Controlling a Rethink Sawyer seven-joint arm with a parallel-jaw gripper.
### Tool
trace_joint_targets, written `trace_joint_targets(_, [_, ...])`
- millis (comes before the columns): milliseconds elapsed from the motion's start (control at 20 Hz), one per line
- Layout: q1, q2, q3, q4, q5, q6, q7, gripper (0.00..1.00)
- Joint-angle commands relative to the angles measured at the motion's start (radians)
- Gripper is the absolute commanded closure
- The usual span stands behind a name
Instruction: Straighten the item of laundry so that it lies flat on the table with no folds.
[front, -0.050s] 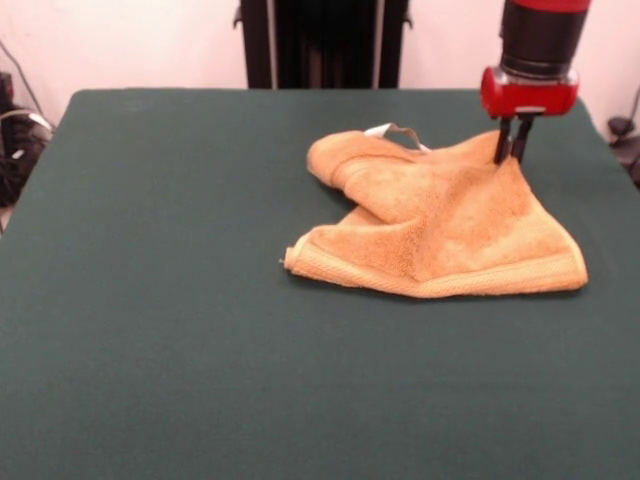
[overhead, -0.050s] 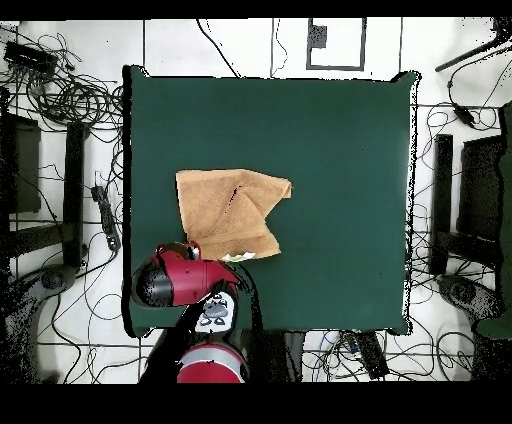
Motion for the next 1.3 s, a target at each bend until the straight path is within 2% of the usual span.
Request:
trace_joint_targets(50, [0.046, 0.014, 0.071, 0.08, 0.096, -0.024, 0.297, 1.0])
trace_joint_targets(1300, [0.137, 0.009, 0.081, 0.138, 0.242, -0.122, 0.348, 1.0])
